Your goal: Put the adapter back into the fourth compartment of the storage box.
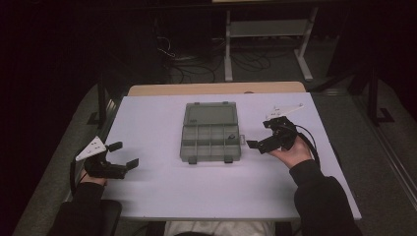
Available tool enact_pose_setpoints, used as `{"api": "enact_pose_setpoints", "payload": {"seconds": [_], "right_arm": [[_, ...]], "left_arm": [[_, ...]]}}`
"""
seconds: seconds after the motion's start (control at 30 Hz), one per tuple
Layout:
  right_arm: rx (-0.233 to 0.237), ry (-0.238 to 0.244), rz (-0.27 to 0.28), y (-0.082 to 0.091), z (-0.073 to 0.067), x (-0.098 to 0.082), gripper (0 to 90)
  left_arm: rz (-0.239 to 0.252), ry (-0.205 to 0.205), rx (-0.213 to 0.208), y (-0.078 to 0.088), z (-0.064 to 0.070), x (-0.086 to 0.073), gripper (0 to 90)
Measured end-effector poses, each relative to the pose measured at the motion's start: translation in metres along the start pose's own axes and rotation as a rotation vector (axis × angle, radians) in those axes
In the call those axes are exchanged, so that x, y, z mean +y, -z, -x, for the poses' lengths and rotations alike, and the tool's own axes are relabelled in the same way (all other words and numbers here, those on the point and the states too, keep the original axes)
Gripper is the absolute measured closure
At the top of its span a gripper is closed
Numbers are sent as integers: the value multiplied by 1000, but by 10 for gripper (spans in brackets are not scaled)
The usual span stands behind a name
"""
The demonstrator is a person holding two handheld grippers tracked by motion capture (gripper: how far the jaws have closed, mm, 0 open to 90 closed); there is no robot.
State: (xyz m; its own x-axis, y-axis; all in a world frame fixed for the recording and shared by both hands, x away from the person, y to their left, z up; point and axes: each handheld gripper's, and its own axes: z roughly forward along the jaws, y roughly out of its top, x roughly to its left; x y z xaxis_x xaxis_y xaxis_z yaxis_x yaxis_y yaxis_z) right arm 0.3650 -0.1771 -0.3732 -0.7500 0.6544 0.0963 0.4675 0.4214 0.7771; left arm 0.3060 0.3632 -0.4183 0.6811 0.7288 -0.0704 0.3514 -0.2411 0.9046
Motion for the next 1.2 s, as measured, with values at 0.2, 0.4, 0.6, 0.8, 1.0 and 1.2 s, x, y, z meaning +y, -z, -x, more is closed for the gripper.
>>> {"api": "enact_pose_setpoints", "payload": {"seconds": [0.2,0.4,0.6,0.8,1.0,1.2], "right_arm": [[-7,-12,7,6,0,-7,0],[-10,-19,10,8,0,-13,0],[-9,-20,10,11,-3,-19,0],[-10,-21,31,17,-6,-28,0],[-21,-33,54,23,-7,-39,0],[-30,-41,67,27,-6,-46,0]], "left_arm": [[0,1,0,0,0,0,0],[3,3,0,-1,0,0,0],[3,3,0,0,0,0,0],[3,4,0,0,0,0,0],[3,2,1,0,0,0,0],[3,2,2,0,0,0,0]]}}
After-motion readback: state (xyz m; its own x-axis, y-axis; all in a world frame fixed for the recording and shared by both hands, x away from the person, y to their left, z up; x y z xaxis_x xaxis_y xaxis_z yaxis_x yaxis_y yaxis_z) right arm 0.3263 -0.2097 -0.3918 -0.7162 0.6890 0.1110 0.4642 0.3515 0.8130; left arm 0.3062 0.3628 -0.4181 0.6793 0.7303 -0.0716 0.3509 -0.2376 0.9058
